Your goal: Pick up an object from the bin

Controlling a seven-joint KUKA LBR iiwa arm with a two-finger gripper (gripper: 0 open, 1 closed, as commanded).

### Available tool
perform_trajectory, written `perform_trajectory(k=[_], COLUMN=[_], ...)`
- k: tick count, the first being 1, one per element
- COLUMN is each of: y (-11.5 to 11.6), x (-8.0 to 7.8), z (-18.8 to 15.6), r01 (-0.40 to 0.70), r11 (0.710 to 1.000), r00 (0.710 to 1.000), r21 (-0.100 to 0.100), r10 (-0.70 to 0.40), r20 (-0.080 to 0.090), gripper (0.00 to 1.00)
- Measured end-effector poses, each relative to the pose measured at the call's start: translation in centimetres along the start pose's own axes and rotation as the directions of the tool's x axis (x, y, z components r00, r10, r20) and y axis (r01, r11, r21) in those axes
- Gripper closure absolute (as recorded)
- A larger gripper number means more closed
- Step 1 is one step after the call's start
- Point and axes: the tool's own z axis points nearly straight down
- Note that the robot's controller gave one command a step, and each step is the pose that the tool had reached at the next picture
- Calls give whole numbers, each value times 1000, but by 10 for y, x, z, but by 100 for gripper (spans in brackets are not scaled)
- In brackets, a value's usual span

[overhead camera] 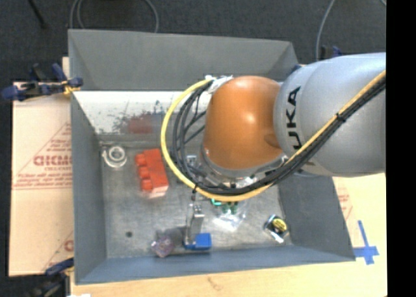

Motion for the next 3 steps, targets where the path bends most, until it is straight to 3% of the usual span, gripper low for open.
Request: perform_trajectory(k=[1, 2, 3], y=[-28, -27, -16], x=[10, 12, 9], z=[124, 123, -11], r01=[65, 64, 50], r11=[998, 998, 999], r00=[998, 998, 999], r21=[-1, -2, -2], r10=[-65, -64, -50], r20=[18, 10, 17], gripper=[0, 100, 100])
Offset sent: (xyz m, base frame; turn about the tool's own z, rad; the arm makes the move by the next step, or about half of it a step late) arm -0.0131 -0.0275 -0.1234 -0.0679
